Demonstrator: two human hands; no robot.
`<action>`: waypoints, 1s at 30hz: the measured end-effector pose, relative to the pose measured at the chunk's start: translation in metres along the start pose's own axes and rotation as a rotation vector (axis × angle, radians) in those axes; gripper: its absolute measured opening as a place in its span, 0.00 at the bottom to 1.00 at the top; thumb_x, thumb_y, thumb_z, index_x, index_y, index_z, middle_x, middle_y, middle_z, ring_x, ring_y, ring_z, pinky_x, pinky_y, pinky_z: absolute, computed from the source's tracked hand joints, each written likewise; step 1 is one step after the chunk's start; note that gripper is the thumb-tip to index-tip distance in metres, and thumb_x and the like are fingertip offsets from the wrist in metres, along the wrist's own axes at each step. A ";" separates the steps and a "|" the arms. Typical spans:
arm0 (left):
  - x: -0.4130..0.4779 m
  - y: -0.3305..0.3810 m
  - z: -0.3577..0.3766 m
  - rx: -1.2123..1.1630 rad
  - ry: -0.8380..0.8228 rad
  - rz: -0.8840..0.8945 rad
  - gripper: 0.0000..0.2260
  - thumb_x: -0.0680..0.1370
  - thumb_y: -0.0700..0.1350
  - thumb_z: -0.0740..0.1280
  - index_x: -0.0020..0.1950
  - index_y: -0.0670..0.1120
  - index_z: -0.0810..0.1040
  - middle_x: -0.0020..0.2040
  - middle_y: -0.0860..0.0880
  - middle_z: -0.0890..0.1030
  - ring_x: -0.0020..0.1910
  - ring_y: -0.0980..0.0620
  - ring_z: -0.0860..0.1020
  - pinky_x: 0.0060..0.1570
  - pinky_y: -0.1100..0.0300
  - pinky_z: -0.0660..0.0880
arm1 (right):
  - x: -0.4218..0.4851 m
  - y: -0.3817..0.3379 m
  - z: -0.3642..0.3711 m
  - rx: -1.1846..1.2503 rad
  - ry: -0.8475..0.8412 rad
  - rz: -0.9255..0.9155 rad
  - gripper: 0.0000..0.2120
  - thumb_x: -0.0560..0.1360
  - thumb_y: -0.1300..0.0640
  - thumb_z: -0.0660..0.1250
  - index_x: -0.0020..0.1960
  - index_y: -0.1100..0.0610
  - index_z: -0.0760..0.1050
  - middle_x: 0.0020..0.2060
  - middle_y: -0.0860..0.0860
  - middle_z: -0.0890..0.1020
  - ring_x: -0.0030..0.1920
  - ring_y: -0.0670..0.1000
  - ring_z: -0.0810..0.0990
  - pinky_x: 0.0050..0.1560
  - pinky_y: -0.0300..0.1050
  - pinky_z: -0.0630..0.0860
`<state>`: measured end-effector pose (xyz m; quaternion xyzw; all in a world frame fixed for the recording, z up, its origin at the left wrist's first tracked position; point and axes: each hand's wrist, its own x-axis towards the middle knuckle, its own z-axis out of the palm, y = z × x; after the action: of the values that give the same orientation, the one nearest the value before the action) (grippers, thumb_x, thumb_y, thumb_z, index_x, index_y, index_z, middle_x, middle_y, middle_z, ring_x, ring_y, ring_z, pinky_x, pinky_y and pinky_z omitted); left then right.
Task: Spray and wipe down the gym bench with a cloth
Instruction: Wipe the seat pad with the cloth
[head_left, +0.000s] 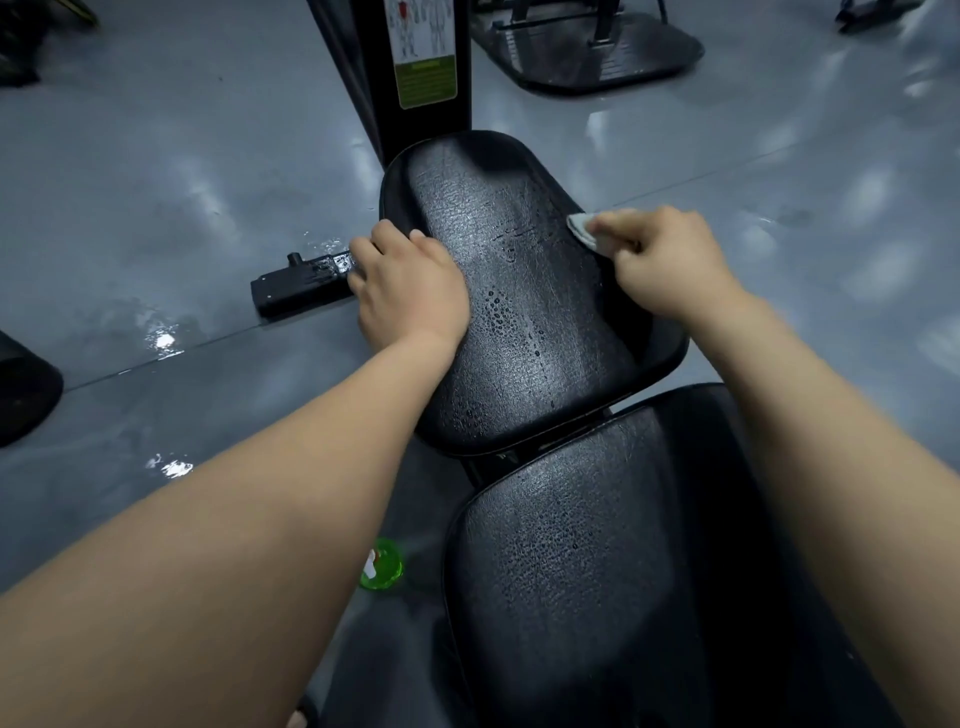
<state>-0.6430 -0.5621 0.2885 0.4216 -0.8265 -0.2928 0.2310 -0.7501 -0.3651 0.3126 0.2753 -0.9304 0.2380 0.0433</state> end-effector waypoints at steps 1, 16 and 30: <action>0.000 0.000 0.001 0.002 0.003 0.000 0.18 0.85 0.52 0.53 0.69 0.43 0.70 0.70 0.41 0.69 0.67 0.36 0.69 0.59 0.44 0.71 | -0.006 0.003 -0.001 -0.016 -0.002 -0.003 0.16 0.78 0.60 0.65 0.63 0.49 0.82 0.60 0.50 0.84 0.64 0.54 0.79 0.62 0.39 0.69; -0.002 0.000 0.000 -0.005 0.010 0.010 0.18 0.85 0.51 0.54 0.68 0.43 0.71 0.69 0.41 0.70 0.67 0.36 0.70 0.58 0.44 0.71 | -0.014 0.006 0.013 -0.115 0.085 -0.264 0.10 0.77 0.60 0.65 0.53 0.53 0.83 0.41 0.53 0.81 0.43 0.62 0.78 0.47 0.43 0.61; -0.002 -0.001 0.000 0.000 0.007 0.007 0.18 0.85 0.52 0.53 0.68 0.43 0.70 0.69 0.41 0.70 0.67 0.36 0.70 0.60 0.45 0.71 | 0.029 -0.018 0.030 -0.013 0.135 -0.167 0.15 0.82 0.48 0.61 0.65 0.46 0.80 0.50 0.57 0.78 0.52 0.62 0.76 0.52 0.48 0.71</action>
<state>-0.6413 -0.5612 0.2878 0.4197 -0.8272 -0.2906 0.2350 -0.7630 -0.4066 0.2997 0.3348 -0.9007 0.2458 0.1275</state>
